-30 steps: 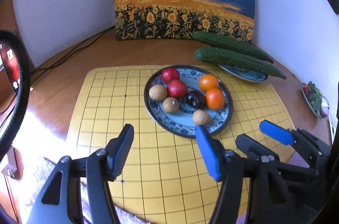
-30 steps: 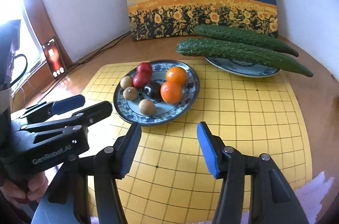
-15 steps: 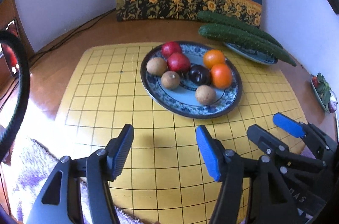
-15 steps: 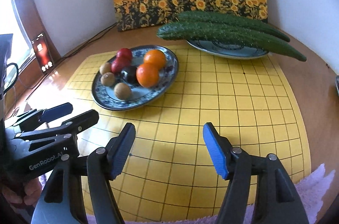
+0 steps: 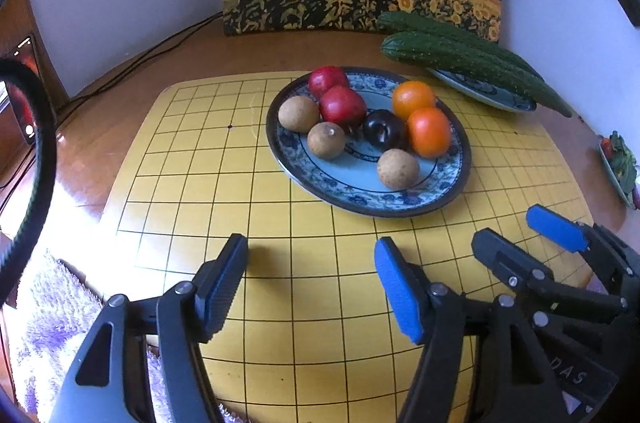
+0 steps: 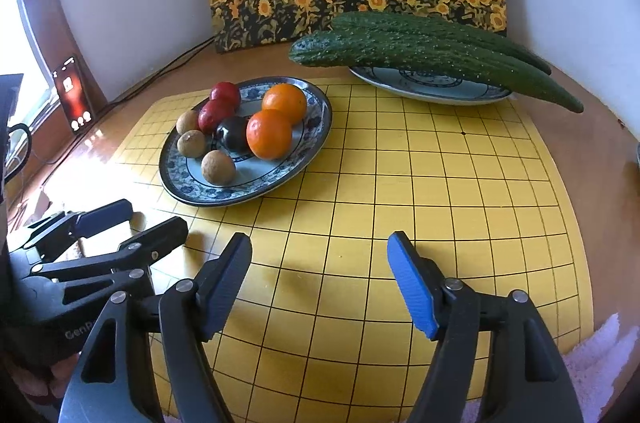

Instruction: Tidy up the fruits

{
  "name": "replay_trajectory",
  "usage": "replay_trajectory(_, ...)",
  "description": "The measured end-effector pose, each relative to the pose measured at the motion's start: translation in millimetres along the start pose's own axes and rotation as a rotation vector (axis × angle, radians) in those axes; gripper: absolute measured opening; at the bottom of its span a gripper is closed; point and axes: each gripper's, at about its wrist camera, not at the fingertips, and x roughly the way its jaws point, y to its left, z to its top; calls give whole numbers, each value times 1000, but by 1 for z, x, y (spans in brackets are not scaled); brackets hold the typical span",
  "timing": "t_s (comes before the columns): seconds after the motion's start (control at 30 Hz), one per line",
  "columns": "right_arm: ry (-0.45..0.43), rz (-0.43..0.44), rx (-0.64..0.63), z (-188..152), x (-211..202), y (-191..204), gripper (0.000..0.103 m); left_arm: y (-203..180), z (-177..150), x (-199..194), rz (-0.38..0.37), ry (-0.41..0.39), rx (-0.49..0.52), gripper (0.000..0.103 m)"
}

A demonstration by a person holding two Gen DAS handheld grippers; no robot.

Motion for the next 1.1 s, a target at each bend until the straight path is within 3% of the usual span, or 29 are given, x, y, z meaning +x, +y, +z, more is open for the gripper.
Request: replay_trajectory(1.1,-2,1,7,0,0,-1,73,2,-1,-1,4,-20,3,71)
